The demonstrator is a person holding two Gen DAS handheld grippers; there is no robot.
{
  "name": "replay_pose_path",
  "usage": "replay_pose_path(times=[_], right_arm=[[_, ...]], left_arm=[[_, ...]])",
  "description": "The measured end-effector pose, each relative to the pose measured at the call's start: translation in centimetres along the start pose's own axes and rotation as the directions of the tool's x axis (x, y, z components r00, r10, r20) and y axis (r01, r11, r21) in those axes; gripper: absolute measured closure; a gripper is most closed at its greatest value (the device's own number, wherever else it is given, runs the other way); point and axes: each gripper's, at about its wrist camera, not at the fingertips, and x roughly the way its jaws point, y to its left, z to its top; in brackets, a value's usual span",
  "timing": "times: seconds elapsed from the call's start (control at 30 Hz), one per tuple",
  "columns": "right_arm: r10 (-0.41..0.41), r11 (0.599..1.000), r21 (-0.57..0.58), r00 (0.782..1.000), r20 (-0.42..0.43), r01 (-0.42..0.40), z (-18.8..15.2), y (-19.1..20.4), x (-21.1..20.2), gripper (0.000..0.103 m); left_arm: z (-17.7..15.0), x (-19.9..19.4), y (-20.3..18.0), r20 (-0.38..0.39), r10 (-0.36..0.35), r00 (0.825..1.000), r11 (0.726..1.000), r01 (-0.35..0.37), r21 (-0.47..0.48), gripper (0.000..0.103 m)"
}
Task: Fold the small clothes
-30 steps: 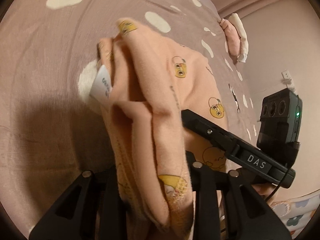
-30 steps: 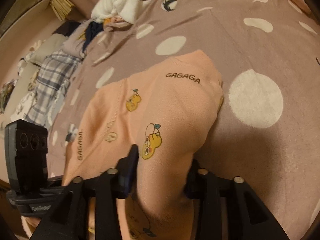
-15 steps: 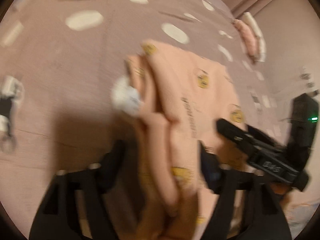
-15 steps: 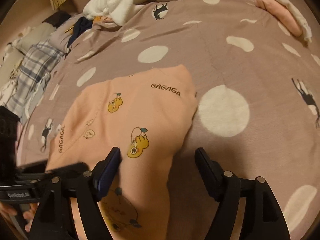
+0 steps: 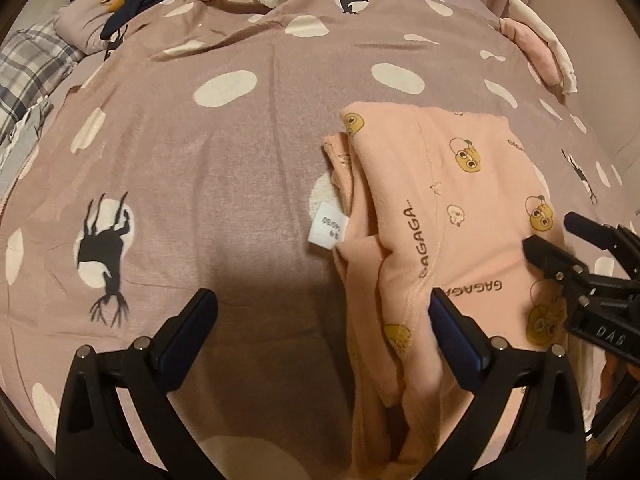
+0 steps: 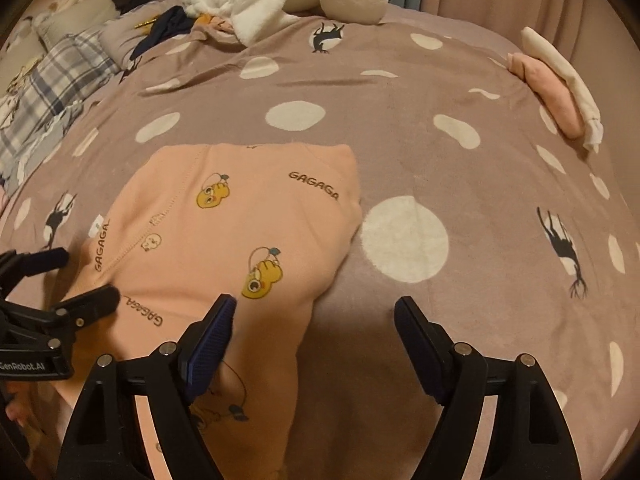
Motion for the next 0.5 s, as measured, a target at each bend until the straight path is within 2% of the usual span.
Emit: replay_pose_path(times=[0.17, 0.27, 0.33, 0.37, 0.4, 0.43, 0.5], right_arm=[[-0.021, 0.998, 0.052, 1.0, -0.014, 0.022, -0.2, -0.6, -1.7, 0.024], [-0.05, 0.996, 0.074, 0.998, -0.03, 0.052, -0.3, -0.6, -3.0, 0.023], [-0.078, 0.995, 0.061, 0.996, -0.033, 0.08, -0.4, -0.3, -3.5, 0.017], [-0.081, 0.995, 0.056, 0.996, -0.031, 0.083, -0.6, -0.1, -3.8, 0.01], [-0.065, 0.996, 0.058, 0.997, -0.03, 0.067, -0.8, -0.1, -4.1, 0.004], [-0.034, 0.997, 0.064, 0.999, -0.035, 0.036, -1.0, -0.1, -4.4, 0.001], [0.031, 0.996, 0.091, 0.998, -0.048, -0.026, -1.7, -0.4, -4.9, 0.001]], left_arm=[[-0.1, -1.7, 0.5, -0.008, 0.031, 0.999, 0.999, -0.031, -0.039, 0.001], [-0.5, -4.0, -0.4, 0.017, 0.041, 0.999, 0.999, -0.04, -0.015, 0.002], [-0.8, -5.2, -1.3, 0.033, 0.025, 0.999, 1.0, -0.026, 0.016, 0.001], [-1.0, -5.7, -1.8, 0.036, 0.017, 0.999, 0.999, -0.018, 0.03, 0.0], [-1.3, -6.3, -2.2, 0.037, 0.001, 0.999, 0.999, -0.003, 0.048, 0.0], [-1.5, -6.6, -2.5, 0.037, -0.011, 0.999, 0.998, 0.009, 0.057, 0.0], [-2.1, -7.4, -2.8, 0.042, -0.057, 0.997, 0.996, 0.055, 0.065, 0.0]])
